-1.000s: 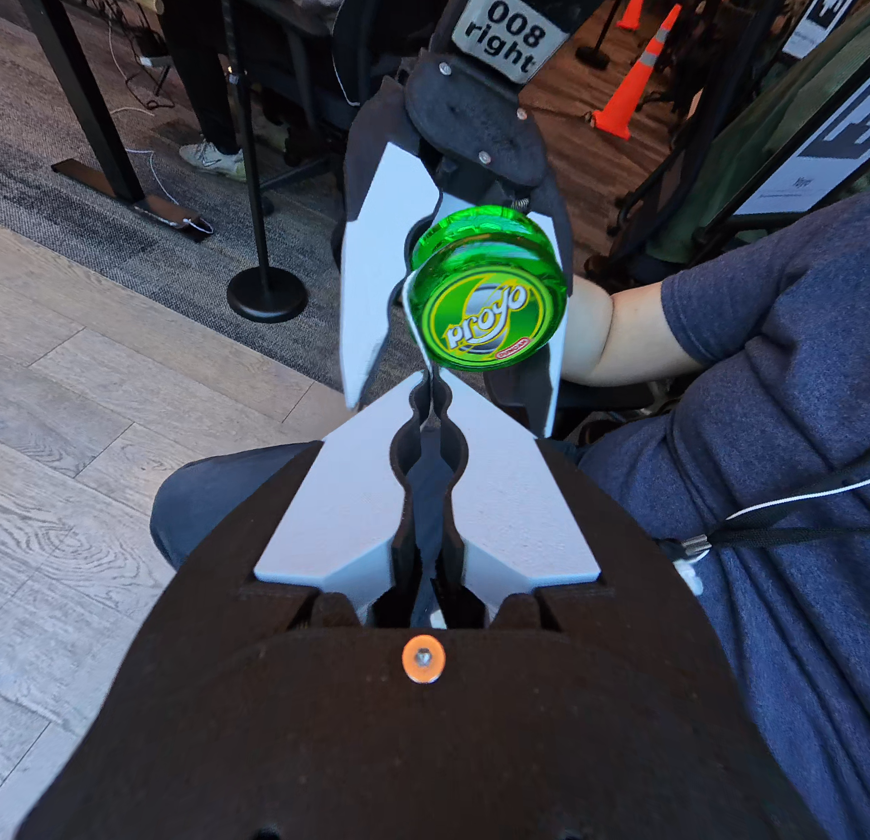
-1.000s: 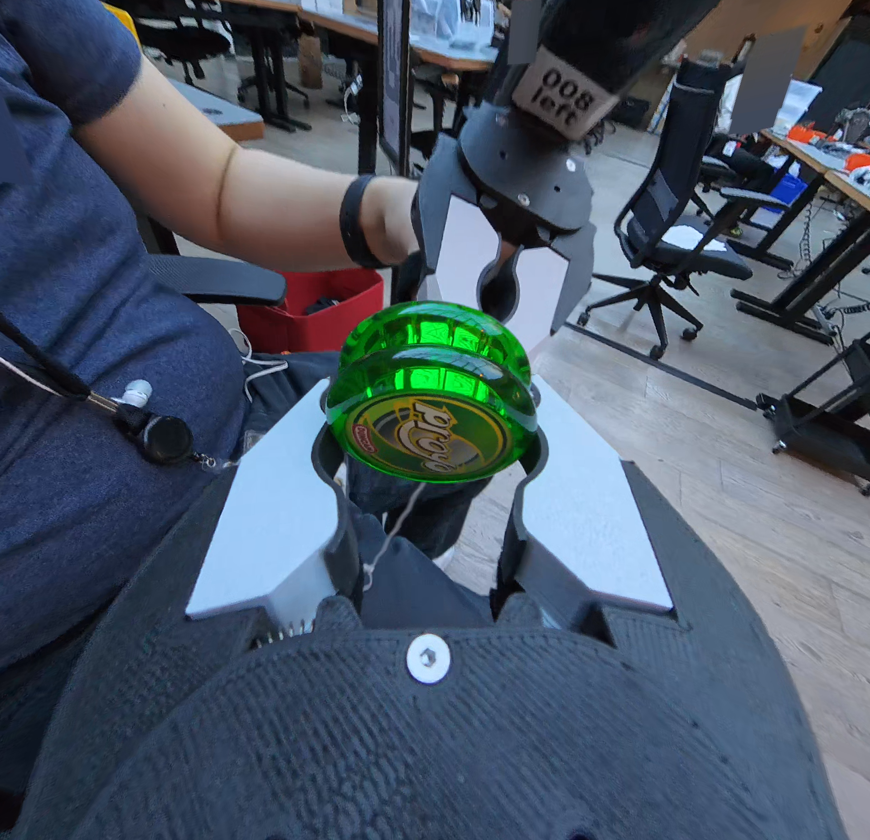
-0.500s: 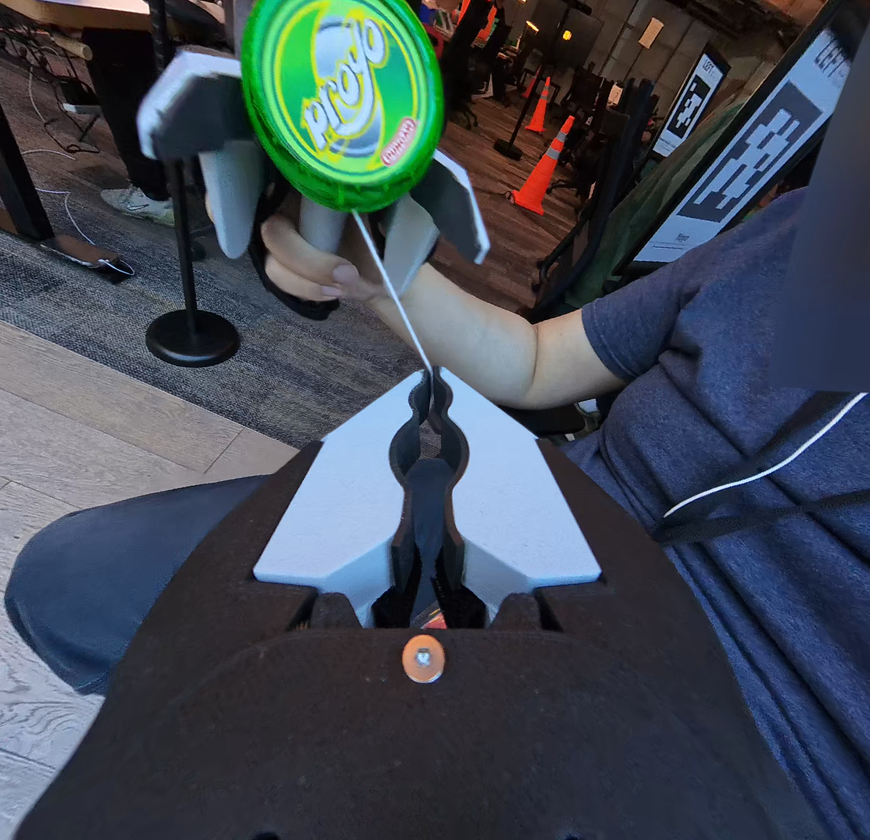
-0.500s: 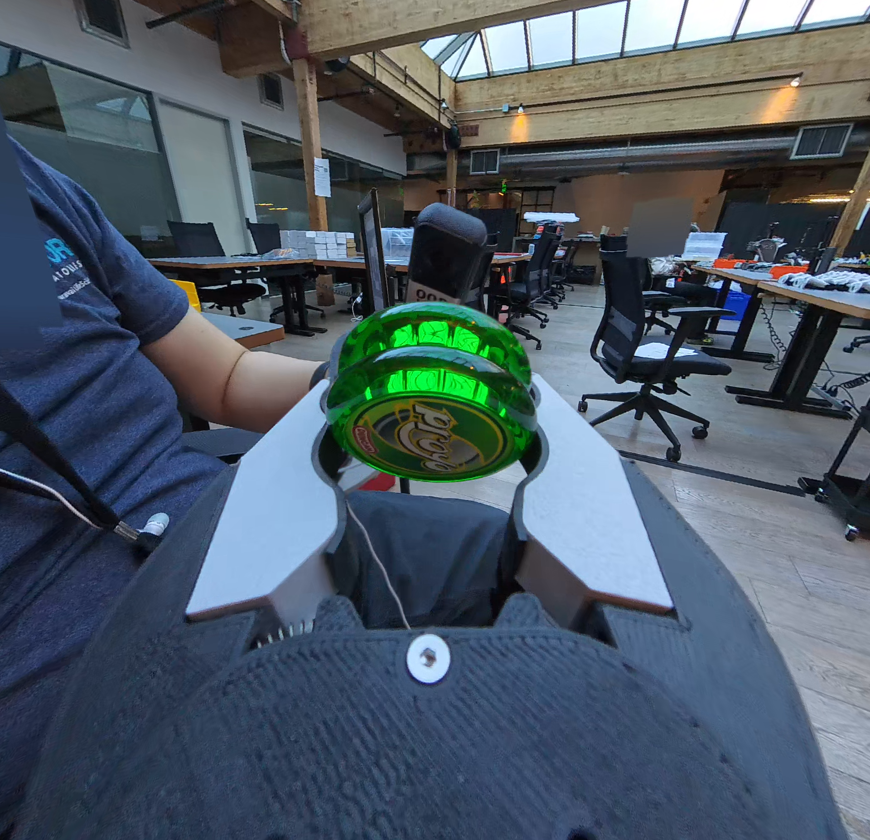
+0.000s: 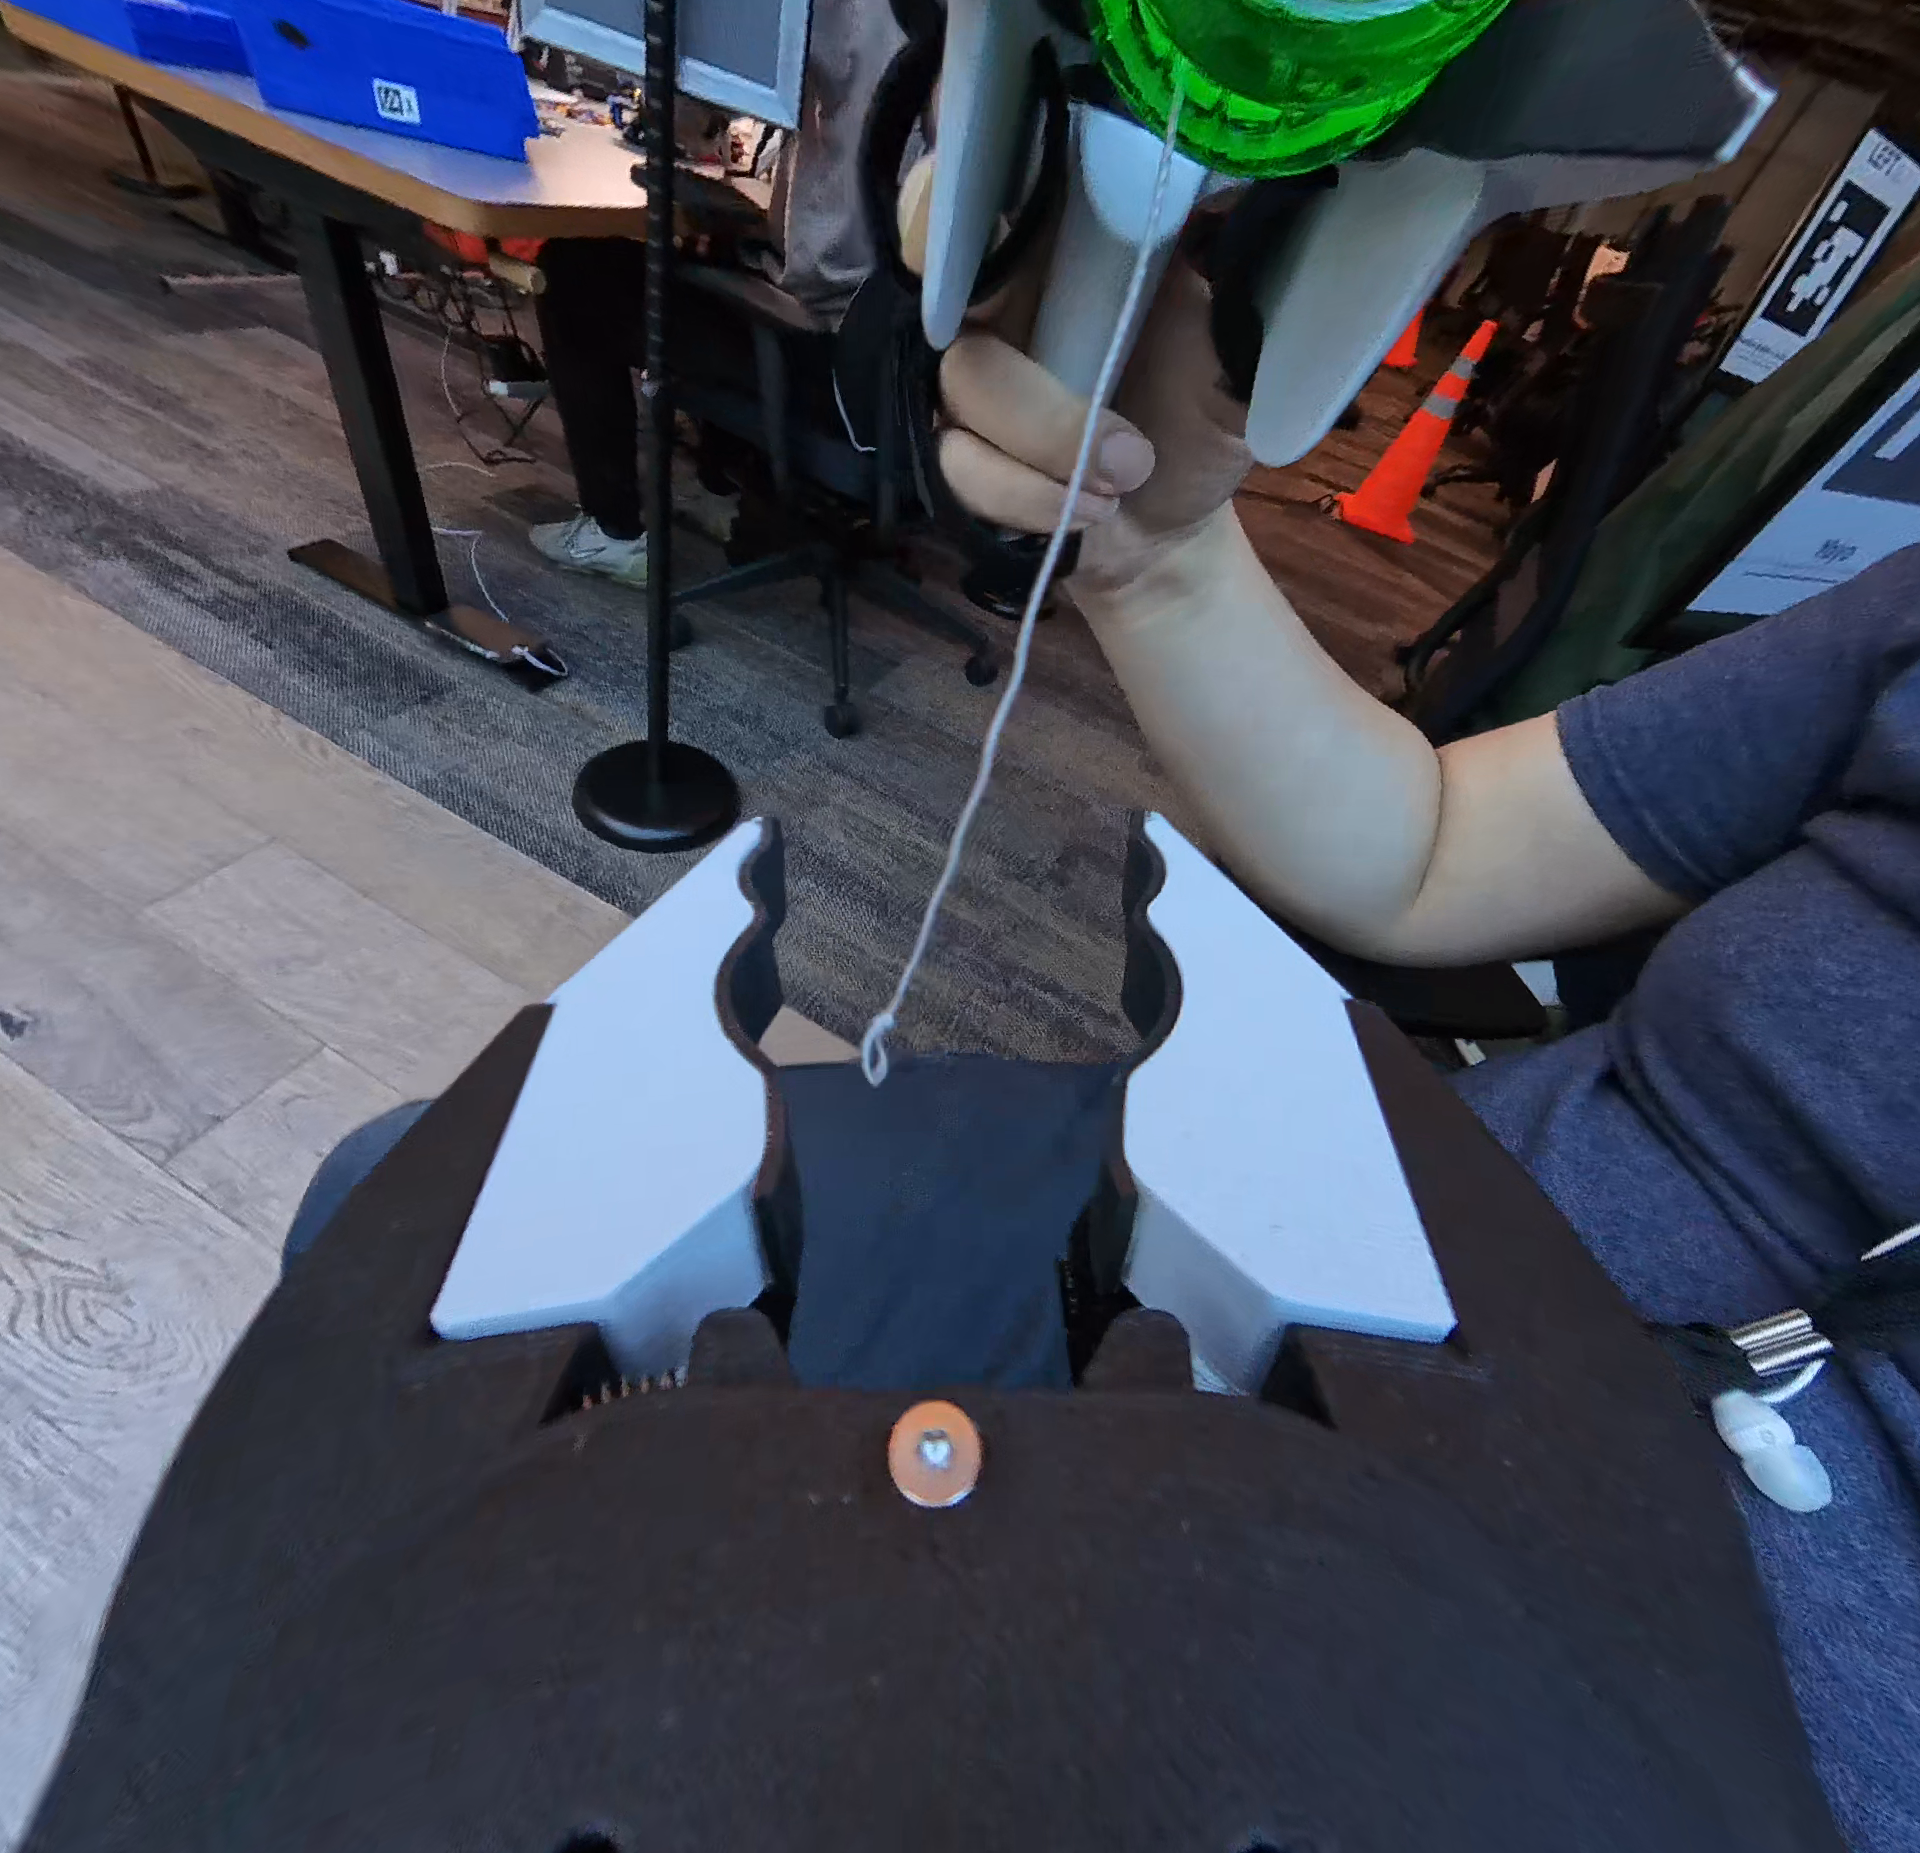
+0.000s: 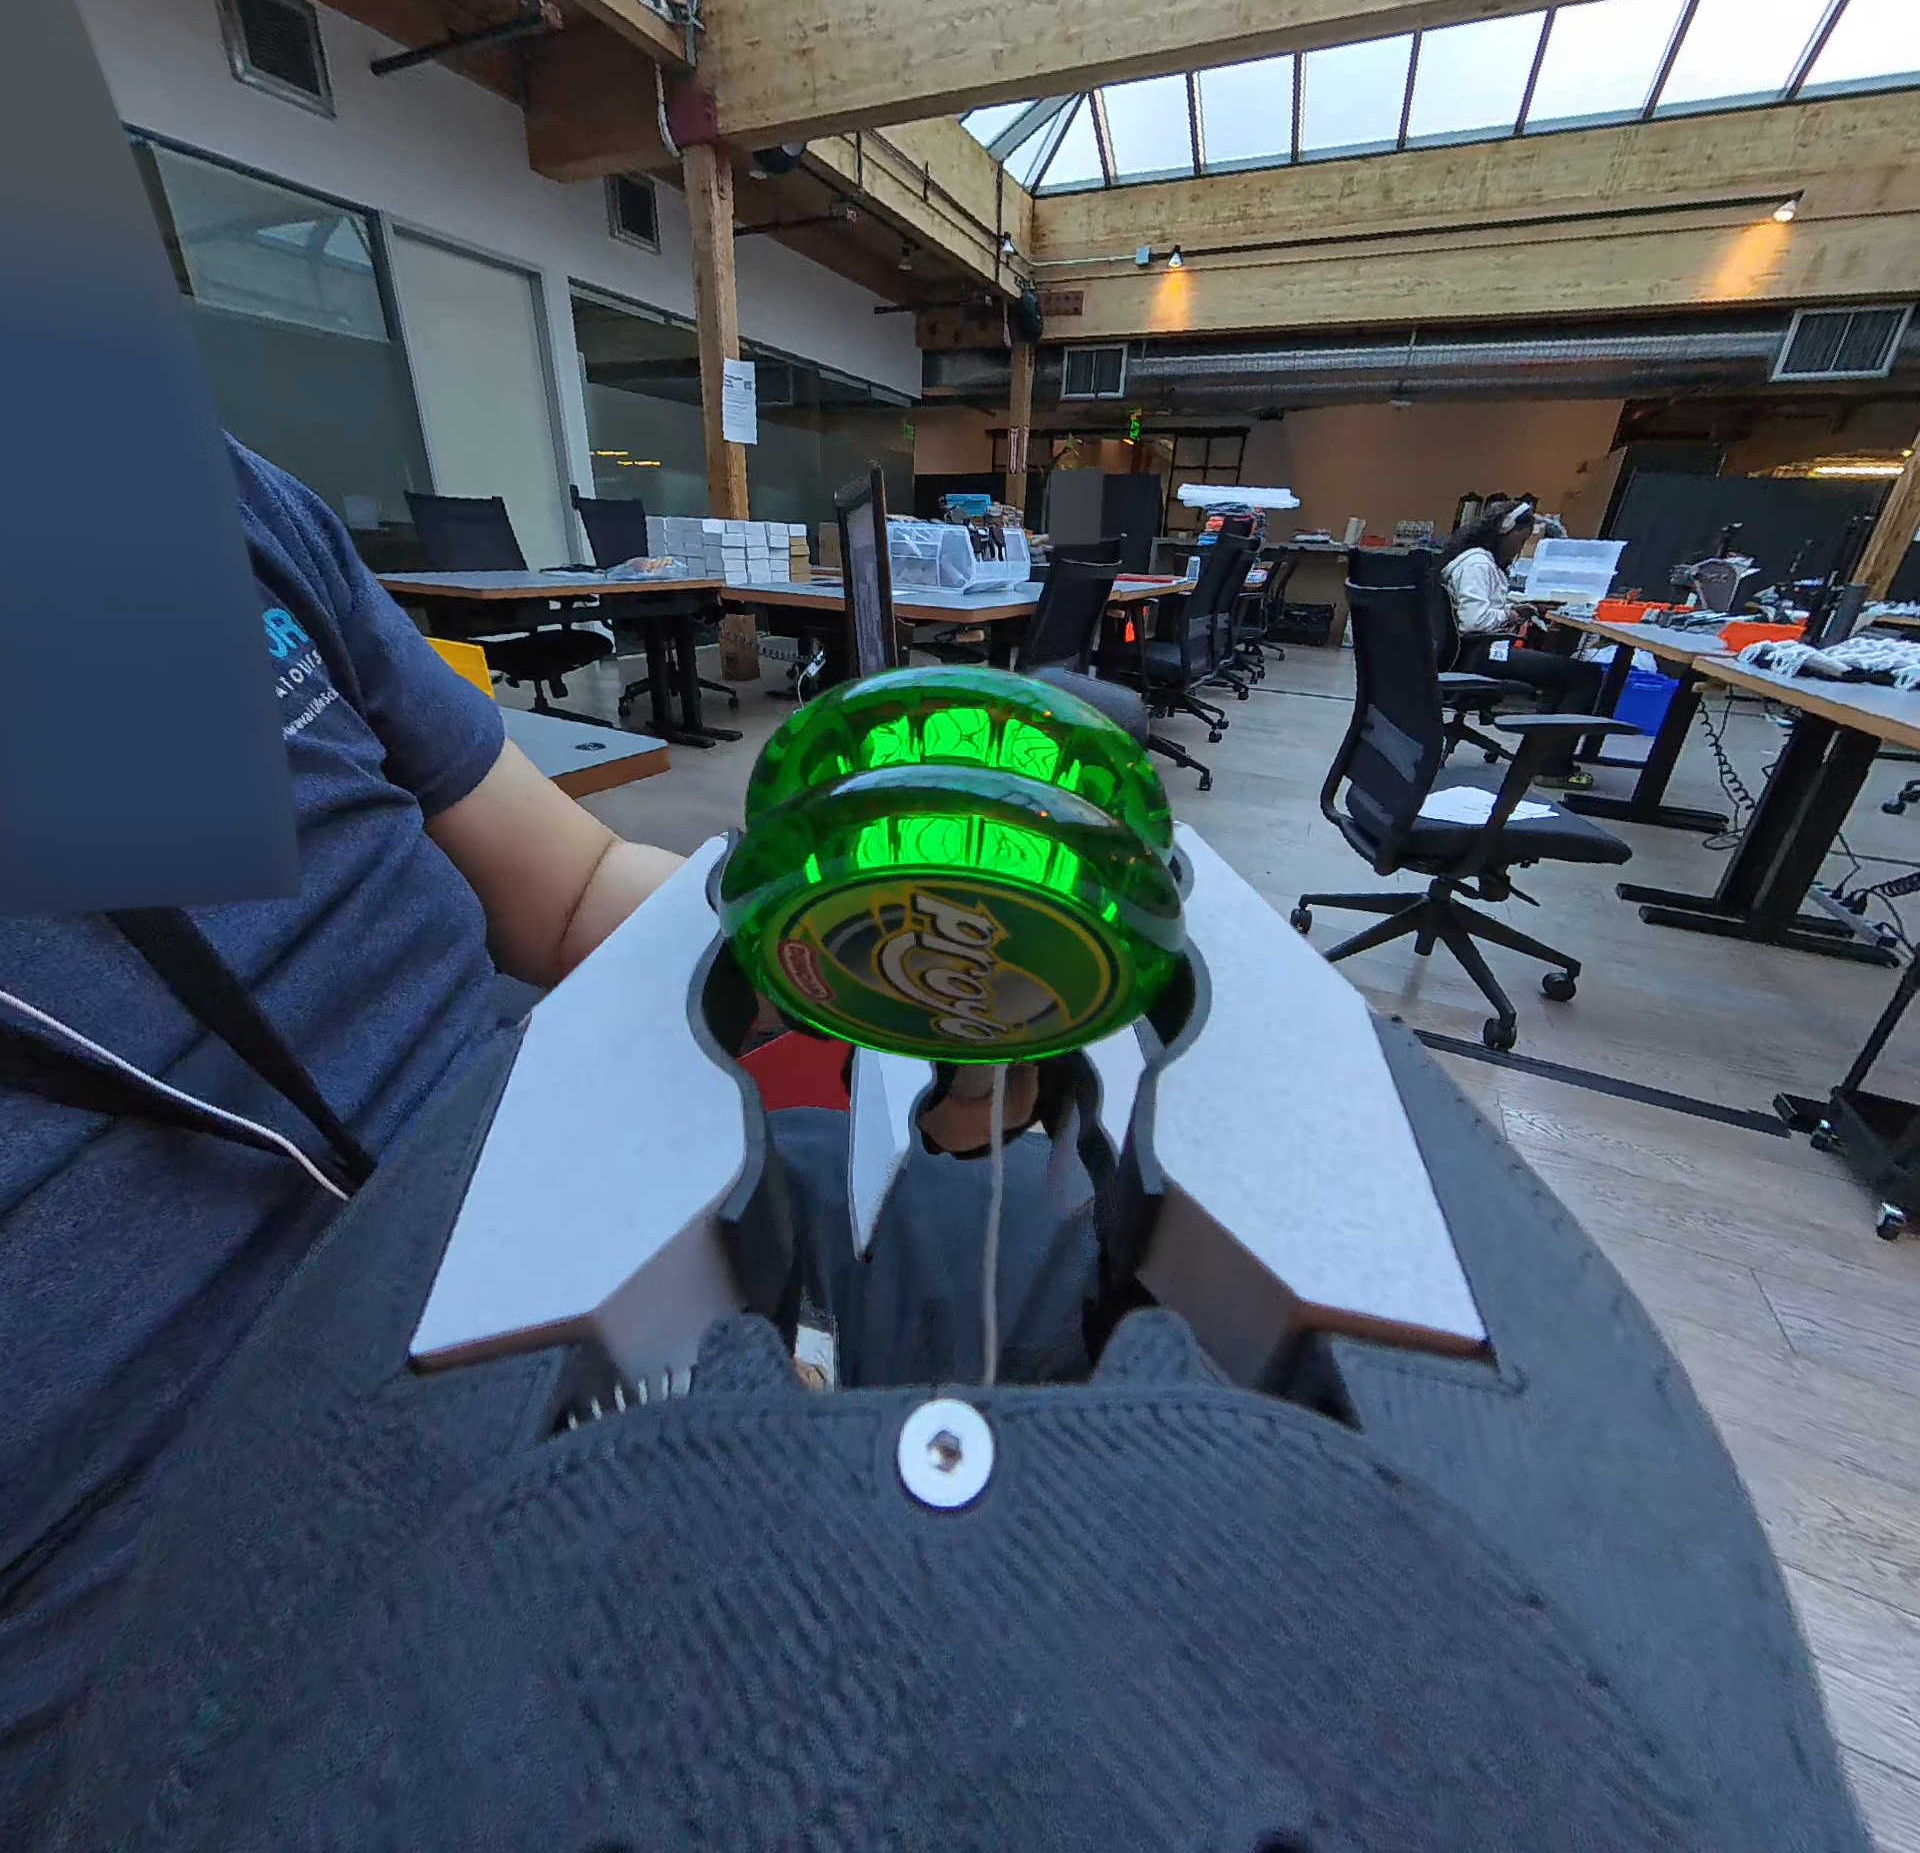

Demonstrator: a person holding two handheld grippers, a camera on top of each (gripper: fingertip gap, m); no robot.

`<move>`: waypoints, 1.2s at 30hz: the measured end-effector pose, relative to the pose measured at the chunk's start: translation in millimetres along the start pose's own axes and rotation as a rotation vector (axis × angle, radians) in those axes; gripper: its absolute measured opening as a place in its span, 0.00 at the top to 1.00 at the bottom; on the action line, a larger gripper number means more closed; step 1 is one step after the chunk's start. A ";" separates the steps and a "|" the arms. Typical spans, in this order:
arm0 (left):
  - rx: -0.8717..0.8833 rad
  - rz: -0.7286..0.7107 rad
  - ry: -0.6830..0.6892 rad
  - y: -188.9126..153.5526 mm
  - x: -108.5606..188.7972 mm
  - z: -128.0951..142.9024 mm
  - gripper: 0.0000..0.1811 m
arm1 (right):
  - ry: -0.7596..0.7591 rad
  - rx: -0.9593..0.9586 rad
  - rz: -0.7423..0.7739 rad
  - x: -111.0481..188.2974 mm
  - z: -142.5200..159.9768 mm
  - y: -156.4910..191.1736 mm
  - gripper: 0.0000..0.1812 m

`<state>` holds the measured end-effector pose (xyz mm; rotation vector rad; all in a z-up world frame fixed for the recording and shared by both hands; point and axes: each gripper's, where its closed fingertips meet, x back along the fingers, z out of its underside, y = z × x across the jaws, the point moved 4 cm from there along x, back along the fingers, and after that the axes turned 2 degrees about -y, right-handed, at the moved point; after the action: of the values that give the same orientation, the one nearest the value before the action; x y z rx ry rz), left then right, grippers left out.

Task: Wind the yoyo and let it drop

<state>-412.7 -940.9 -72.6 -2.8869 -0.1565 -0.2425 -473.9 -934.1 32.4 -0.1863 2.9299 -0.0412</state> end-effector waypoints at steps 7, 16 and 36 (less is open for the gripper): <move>-0.054 0.067 -0.023 -10.2 -44.7 -4.3 0.69 | -0.018 -0.015 0.057 8.8 -14.8 -0.3 0.59; -0.092 0.046 0.034 -7.5 -69.8 -2.4 1.00 | -0.042 -0.031 0.116 33.8 -19.7 -12.4 0.59; -0.480 -0.059 0.405 -57.1 34.4 -60.2 1.00 | 0.543 -0.008 0.235 27.4 88.1 -47.9 0.58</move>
<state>-395.3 -897.5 4.1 -3.2134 -0.1228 -0.9870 -476.6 -986.4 -57.4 0.2035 3.4689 -0.0513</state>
